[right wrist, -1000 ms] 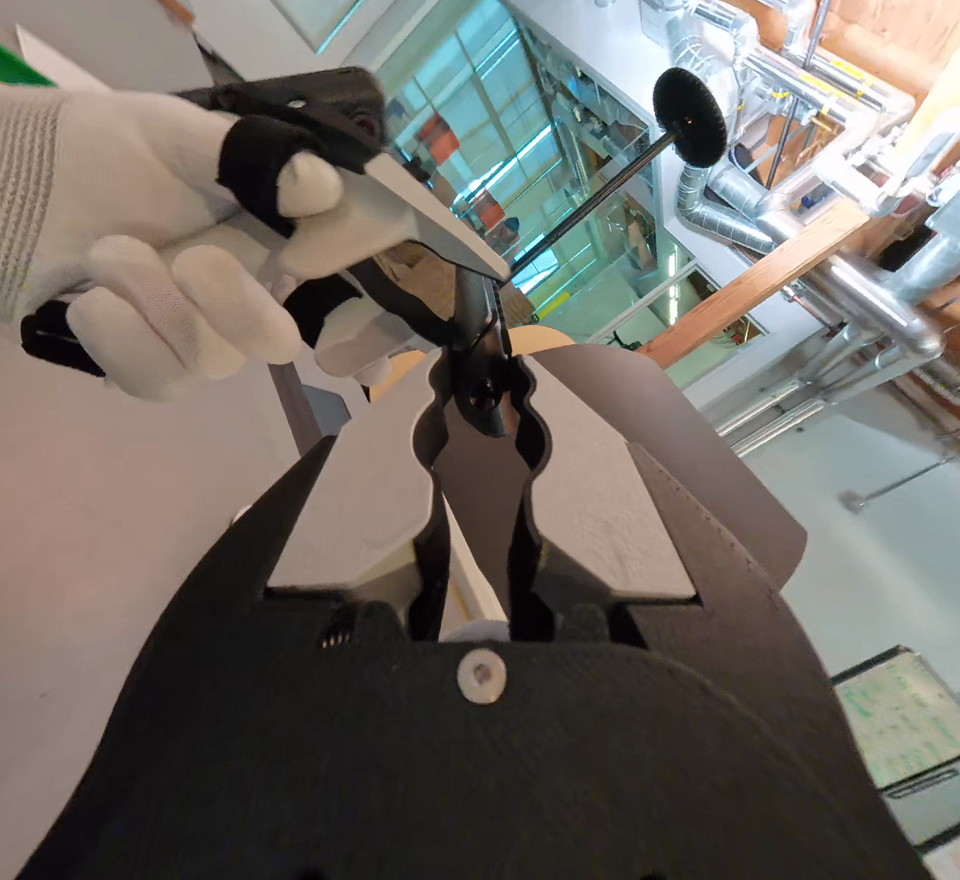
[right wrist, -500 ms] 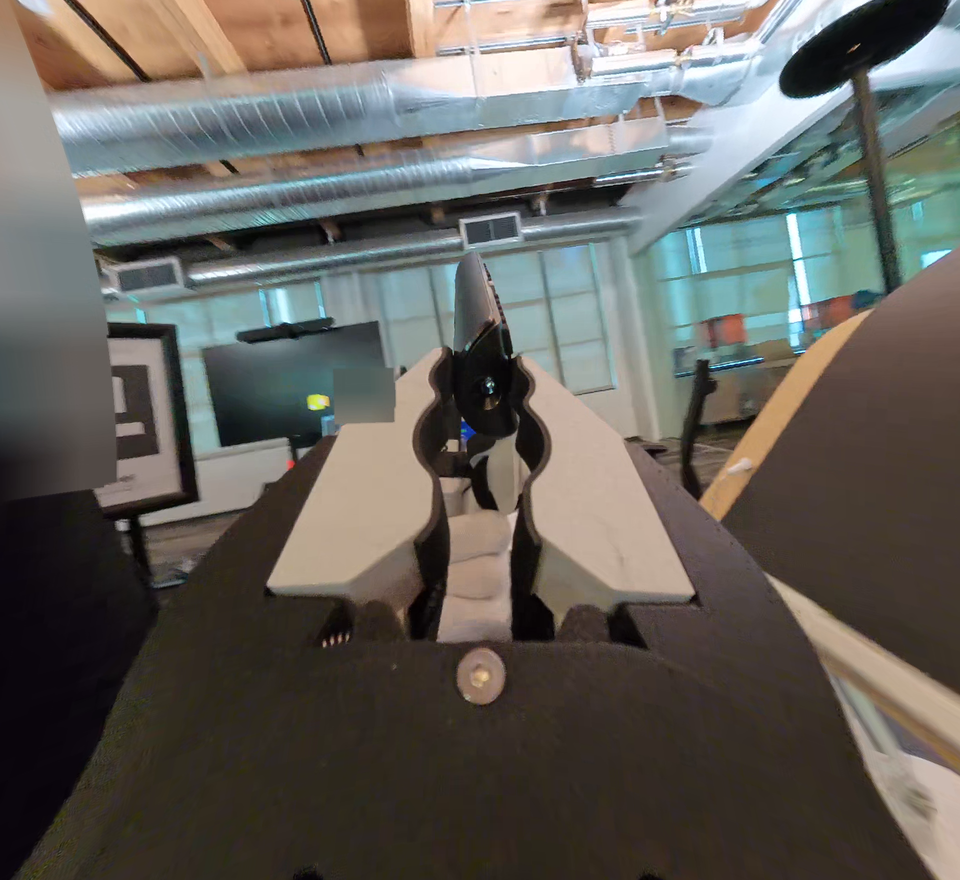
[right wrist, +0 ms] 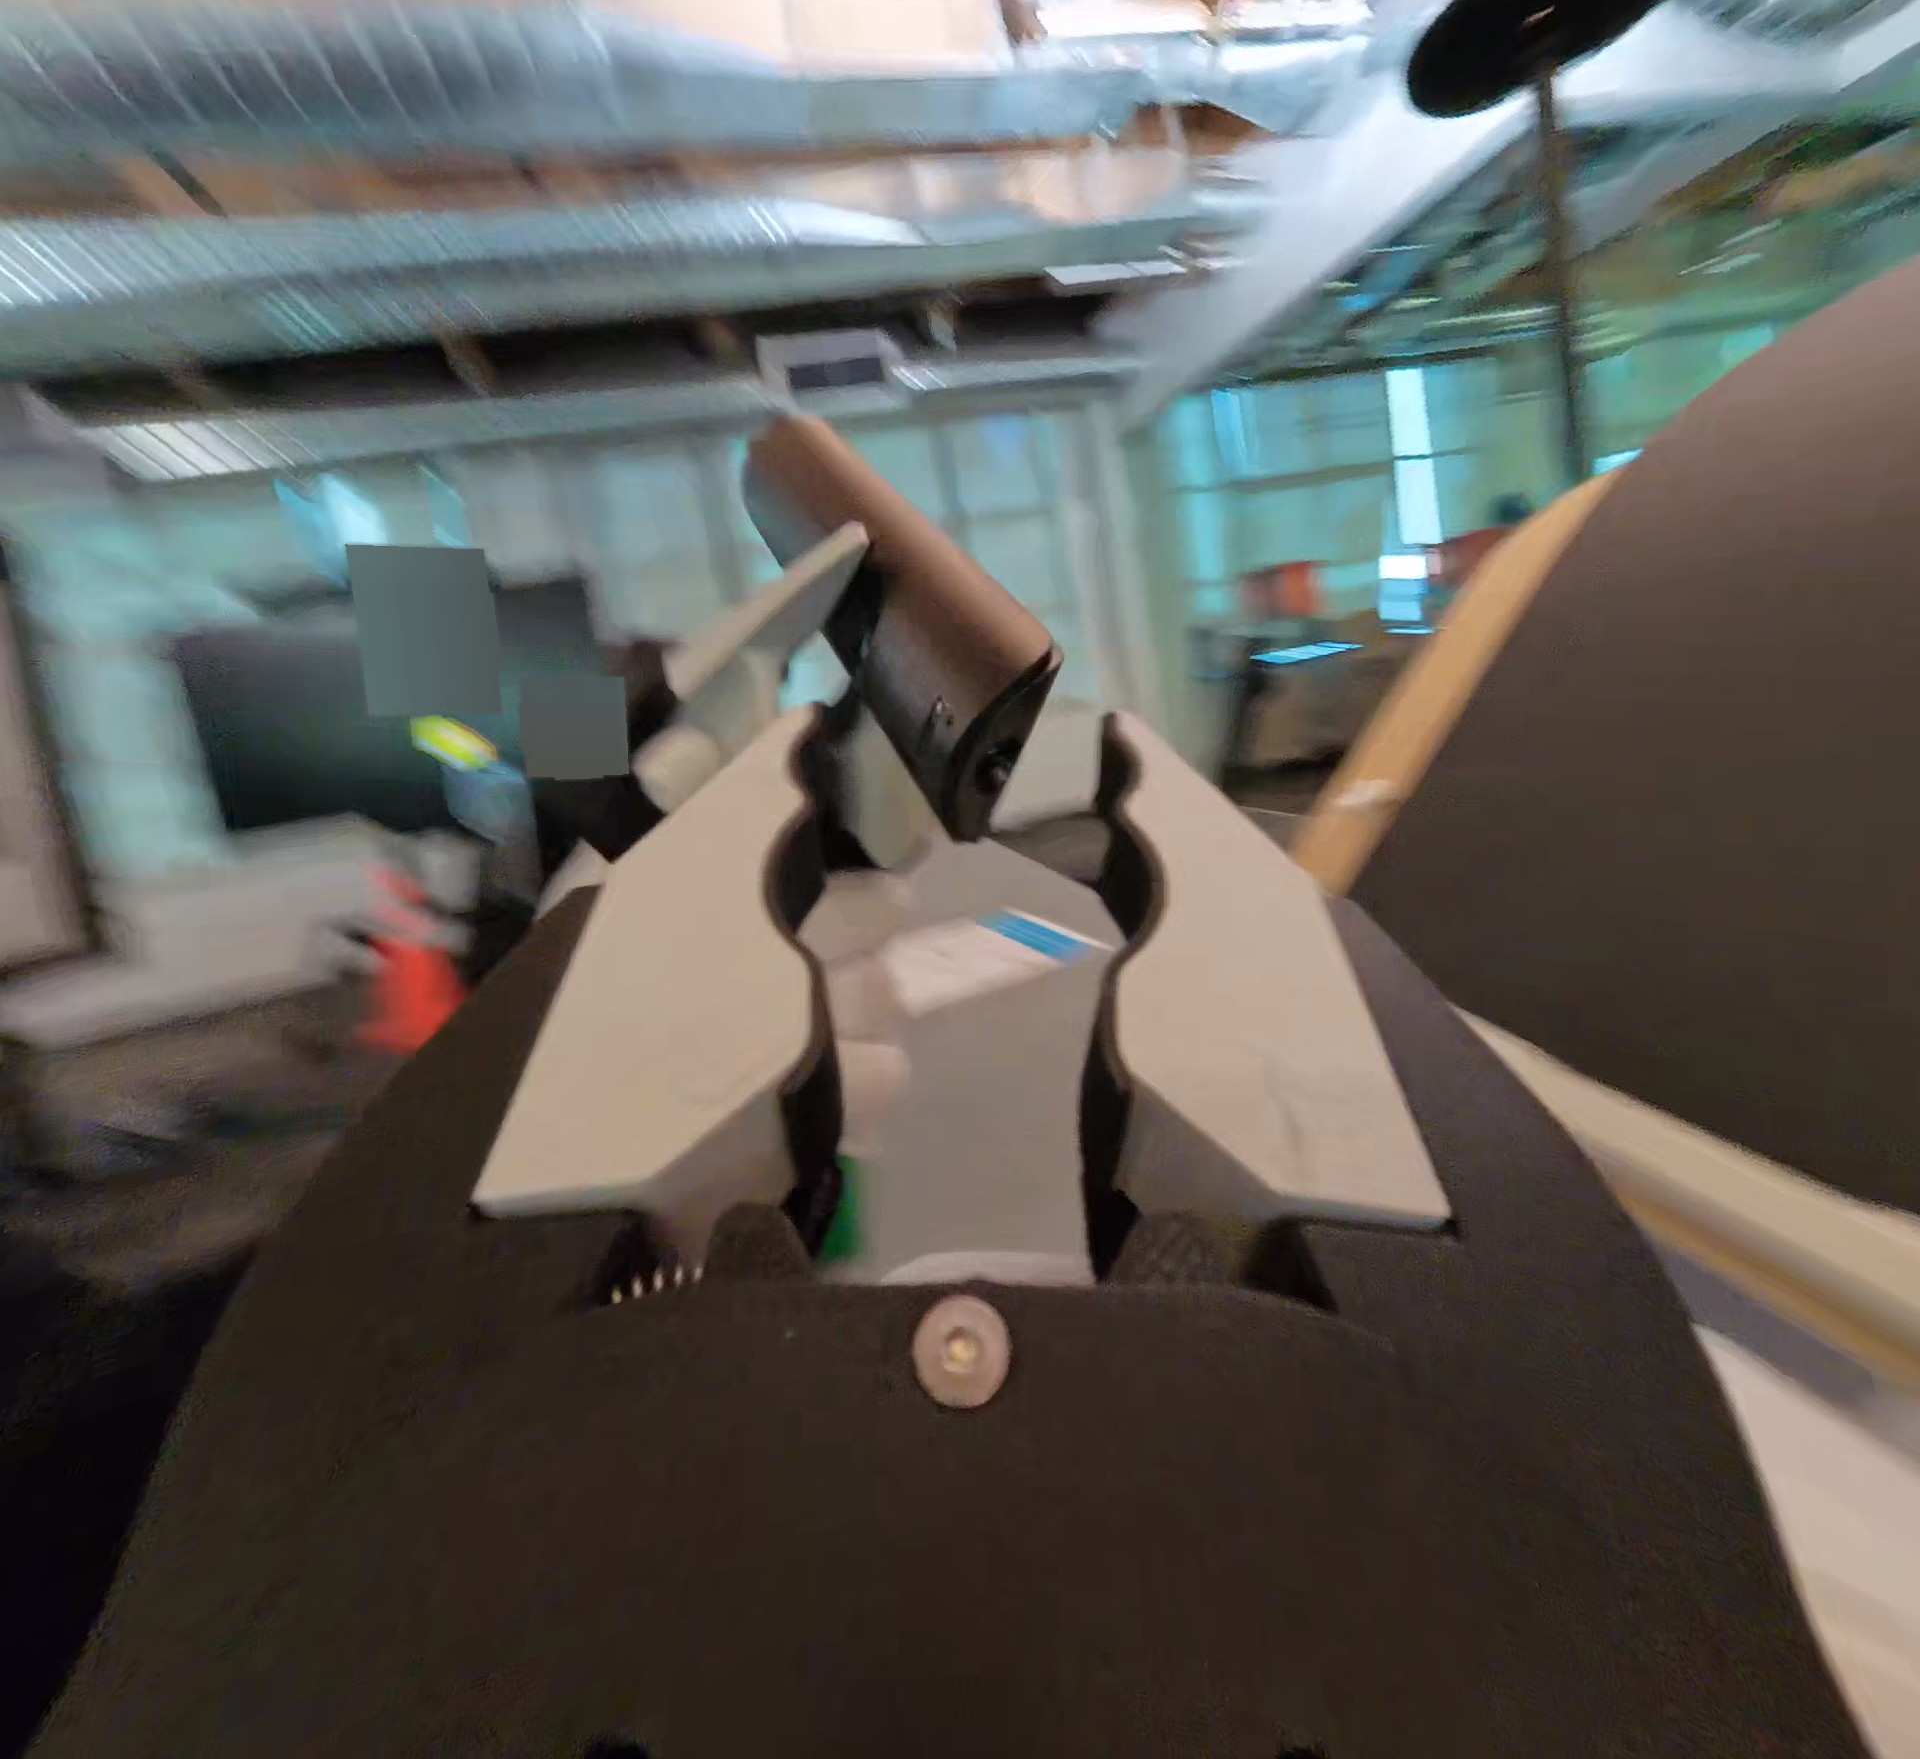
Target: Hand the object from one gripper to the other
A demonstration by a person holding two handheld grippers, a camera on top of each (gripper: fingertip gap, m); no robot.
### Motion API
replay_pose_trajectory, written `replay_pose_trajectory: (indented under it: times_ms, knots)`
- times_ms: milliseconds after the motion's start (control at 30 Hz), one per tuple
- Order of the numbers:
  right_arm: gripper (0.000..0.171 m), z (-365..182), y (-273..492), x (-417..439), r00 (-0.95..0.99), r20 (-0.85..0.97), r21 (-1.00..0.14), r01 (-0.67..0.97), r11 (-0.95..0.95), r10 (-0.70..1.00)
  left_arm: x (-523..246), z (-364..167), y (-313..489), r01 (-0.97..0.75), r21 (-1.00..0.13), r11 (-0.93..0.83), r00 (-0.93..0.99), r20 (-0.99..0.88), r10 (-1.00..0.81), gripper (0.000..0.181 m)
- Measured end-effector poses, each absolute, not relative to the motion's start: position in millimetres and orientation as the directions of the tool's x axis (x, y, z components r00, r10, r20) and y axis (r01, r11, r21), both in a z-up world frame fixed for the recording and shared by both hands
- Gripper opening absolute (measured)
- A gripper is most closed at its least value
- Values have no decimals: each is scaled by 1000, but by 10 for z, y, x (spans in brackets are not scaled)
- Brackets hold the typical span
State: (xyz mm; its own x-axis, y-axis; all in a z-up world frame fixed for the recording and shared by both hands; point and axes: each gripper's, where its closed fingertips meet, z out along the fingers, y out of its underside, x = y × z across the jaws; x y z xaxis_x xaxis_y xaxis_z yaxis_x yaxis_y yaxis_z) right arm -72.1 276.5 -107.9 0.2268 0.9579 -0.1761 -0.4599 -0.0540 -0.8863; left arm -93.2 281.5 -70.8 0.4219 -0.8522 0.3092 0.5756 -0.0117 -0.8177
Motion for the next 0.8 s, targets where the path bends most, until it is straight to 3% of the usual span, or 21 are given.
replay_pose_trajectory:
  times_ms: [67, 167, 233, 333, 467, 600, 700, 800]
  knots:
    - [56, -1134, 2864, -707, 500, 96, -950, -213, 230, 861, -1012, -758, 2939, 590, -804, -69, 446, 396, -803, 21]
    - [67, -1115, 2990, -602, 699, 479, -849, 215, 483, 531, -1066, -844, 3053, 588, -799, -127, 483, 473, -737, 22]
    - [71, -1100, 3002, -598, 692, 640, -734, 421, 533, 334, -1061, -881, 3087, 594, -788, -160, 496, 515, -699, 22]
    - [73, -1306, 3016, -774, 498, 863, -457, 692, 559, 89, -980, -920, 3082, 622, -745, -243, 449, 593, -668, 22]
    - [63, -1383, 3109, -774, 426, 902, -336, 801, 495, -77, -846, -1054, 3092, 621, -688, -374, 384, 684, -620, 22]
    - [35, -1322, 3177, -597, 463, 874, -358, 818, 450, -146, -703, -1101, 3058, 628, -652, -426, 343, 723, -600, 21]
    - [34, -1302, 3168, -545, 459, 878, -355, 812, 464, -131, -664, -1097, 3051, 645, -640, -417, 339, 729, -594, 22]
    - [33, -1320, 3153, -574, 532, 846, -455, 741, 493, -19, -662, -1056, 3038, 636, -668, -387, 368, 702, -609, 23]
